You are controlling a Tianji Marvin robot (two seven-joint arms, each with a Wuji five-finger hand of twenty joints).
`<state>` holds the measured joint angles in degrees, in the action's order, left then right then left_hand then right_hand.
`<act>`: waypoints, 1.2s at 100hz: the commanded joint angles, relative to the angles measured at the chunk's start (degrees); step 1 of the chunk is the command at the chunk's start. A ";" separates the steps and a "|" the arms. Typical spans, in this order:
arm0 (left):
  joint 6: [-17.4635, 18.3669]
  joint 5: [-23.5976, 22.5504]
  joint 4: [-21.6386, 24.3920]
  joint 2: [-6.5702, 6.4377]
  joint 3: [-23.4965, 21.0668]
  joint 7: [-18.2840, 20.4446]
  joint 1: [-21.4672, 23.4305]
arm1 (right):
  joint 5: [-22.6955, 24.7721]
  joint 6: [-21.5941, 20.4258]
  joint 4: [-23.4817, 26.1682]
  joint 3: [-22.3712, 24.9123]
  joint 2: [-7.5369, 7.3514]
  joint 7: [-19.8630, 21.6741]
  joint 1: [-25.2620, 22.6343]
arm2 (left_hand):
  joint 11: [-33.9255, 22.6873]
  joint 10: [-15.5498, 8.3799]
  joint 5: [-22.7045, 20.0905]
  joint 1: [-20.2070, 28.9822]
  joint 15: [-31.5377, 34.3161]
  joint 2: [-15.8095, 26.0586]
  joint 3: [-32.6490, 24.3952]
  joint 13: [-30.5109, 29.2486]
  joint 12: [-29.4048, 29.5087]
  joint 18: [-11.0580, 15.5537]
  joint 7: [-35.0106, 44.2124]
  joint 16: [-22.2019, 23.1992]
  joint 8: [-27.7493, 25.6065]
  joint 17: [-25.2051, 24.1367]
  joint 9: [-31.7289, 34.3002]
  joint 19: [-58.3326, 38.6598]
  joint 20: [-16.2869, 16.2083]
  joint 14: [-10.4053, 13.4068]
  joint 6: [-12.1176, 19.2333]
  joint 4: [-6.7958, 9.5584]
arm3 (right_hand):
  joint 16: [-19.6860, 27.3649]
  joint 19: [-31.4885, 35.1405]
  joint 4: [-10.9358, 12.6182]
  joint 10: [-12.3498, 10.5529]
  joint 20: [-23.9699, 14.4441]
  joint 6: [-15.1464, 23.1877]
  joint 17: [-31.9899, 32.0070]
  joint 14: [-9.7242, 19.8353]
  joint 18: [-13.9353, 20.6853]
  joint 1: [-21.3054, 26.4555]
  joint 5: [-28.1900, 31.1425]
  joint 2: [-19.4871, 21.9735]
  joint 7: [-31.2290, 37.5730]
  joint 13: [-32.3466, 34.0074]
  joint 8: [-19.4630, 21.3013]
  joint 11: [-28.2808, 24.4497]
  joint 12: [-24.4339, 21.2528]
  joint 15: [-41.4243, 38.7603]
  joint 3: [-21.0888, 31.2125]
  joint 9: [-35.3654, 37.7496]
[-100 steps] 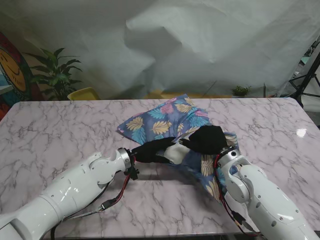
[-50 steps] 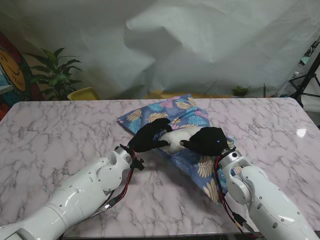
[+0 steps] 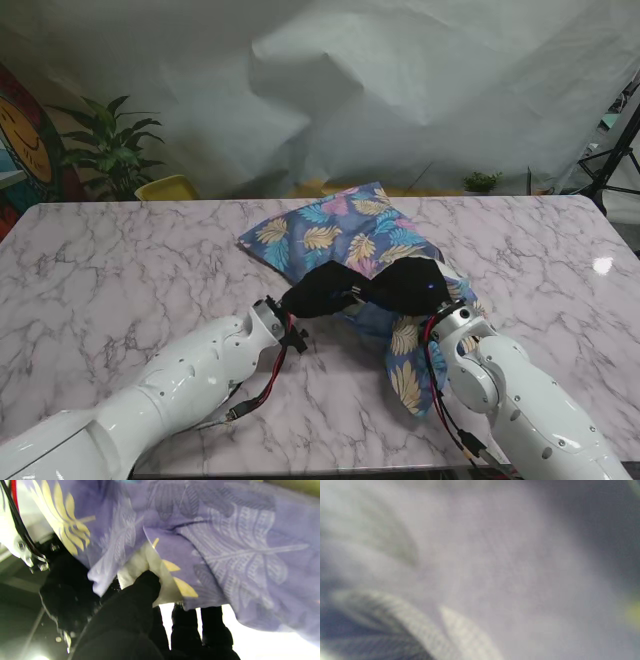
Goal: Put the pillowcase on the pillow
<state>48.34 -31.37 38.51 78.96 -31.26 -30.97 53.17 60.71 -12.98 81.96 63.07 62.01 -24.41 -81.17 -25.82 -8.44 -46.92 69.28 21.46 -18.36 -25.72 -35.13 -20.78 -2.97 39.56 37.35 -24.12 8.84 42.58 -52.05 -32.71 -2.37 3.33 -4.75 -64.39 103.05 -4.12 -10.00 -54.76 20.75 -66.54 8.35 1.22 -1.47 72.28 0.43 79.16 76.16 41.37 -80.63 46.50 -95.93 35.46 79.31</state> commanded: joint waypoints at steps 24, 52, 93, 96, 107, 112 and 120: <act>2.71 11.33 -6.53 2.51 5.20 18.57 -3.34 | -2.31 -0.82 1.18 -1.37 1.19 -1.77 1.07 | 4.96 9.08 2.60 3.69 12.13 9.15 4.64 -6.46 -3.93 0.98 1.86 3.54 -0.17 3.65 5.33 -7.28 -0.52 -4.05 -1.94 -0.28 | -1.87 16.93 -1.03 4.50 -0.36 1.32 -5.50 4.55 12.88 -2.16 3.57 -0.93 1.98 -0.47 0.94 -9.65 1.42 -7.38 1.02 3.77; 7.32 20.78 -15.68 6.09 8.07 31.01 -5.64 | -5.48 -1.00 0.98 -2.25 2.10 -2.13 1.96 | 4.95 9.83 18.33 -19.06 10.62 27.91 28.19 -2.64 0.93 -0.58 -13.42 -1.90 6.01 1.12 2.21 -2.80 -0.47 -4.72 -5.78 2.23 | -1.89 16.93 -1.07 4.50 -0.38 1.17 -5.50 4.66 12.86 -1.80 3.57 -0.98 1.91 -0.46 0.84 -9.66 1.41 -7.33 0.94 3.77; 7.11 25.56 -15.26 6.02 7.88 36.06 -4.97 | -9.06 -2.64 -1.06 -0.58 1.98 2.61 1.75 | -13.94 7.24 11.81 -30.80 33.96 35.16 28.22 -14.39 -11.09 -3.19 -12.83 9.26 6.31 8.58 19.36 -14.10 -4.53 -6.58 -9.47 2.50 | 1.02 16.93 -1.07 5.24 3.69 0.32 -4.92 4.28 11.84 -1.68 3.27 0.41 -1.57 -0.36 -1.77 -6.58 -0.08 -6.45 -1.46 3.79; 7.07 24.35 -15.06 5.84 8.50 35.31 -5.17 | -9.21 -2.65 -1.19 -0.47 1.97 2.79 1.77 | -16.21 6.25 10.79 -30.64 36.46 34.96 28.18 -16.17 -12.30 -3.17 -12.26 9.89 6.08 10.07 20.85 -15.75 -4.31 -5.79 -9.13 2.69 | 1.15 16.93 -1.08 5.25 3.86 0.31 -4.90 4.31 11.79 -1.65 3.32 0.42 -1.67 -0.35 -1.87 -6.50 -0.13 -6.41 -1.55 3.82; 8.23 25.29 -15.53 5.82 9.14 37.04 -5.36 | -10.00 -2.65 -1.79 -0.22 2.02 3.37 1.93 | -13.56 7.52 12.34 -28.89 32.54 34.04 27.77 -10.68 -12.65 -3.14 -14.06 9.25 6.90 6.04 15.02 -12.16 -1.65 -5.77 -7.74 3.20 | 1.41 16.93 -1.06 5.23 4.32 0.22 -4.88 4.39 11.70 -1.33 3.37 0.42 -1.65 -0.41 -2.10 -6.49 -0.15 -6.69 -1.82 3.83; 8.01 25.47 -15.10 5.51 9.11 37.13 -5.23 | -10.22 -2.46 -2.02 -0.07 1.99 3.76 1.94 | -4.94 8.98 13.07 -23.01 21.78 29.37 26.71 -6.60 -8.55 -3.87 -15.42 4.81 7.58 3.14 9.98 -7.13 0.25 -6.32 -7.06 4.42 | 1.43 16.93 -1.06 5.25 4.42 0.22 -4.88 4.44 11.65 -1.26 3.37 0.40 -1.58 -0.42 -2.14 -6.58 -0.12 -6.75 -1.87 3.84; 6.77 24.01 -13.65 4.65 9.02 35.53 -5.02 | -10.46 -2.19 -2.53 0.16 1.91 4.35 1.96 | 4.70 10.82 16.01 -12.53 6.18 20.77 23.42 -0.66 -1.48 -4.42 -15.84 -4.49 6.89 -0.58 2.45 1.42 2.92 -8.27 -6.07 3.77 | 1.42 16.93 -1.07 5.25 4.45 0.23 -4.91 4.47 11.67 -1.20 3.36 0.42 -1.53 -0.43 -2.20 -6.66 -0.09 -6.82 -1.90 3.84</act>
<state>56.19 -3.39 24.52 84.75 -23.02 6.48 46.68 50.46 -15.79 79.63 62.54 63.99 -20.26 -79.82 -25.06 -1.96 -33.38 51.29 36.38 8.57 -1.36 -38.33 -26.28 -3.53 24.37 38.63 -16.93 11.83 48.53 -62.70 -34.81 -5.79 -3.11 -0.12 -63.14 103.41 -4.13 -10.00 -50.82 19.39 -67.21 8.35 1.22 -1.47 72.93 0.43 76.14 76.69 39.50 -80.64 45.73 -95.93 34.59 79.78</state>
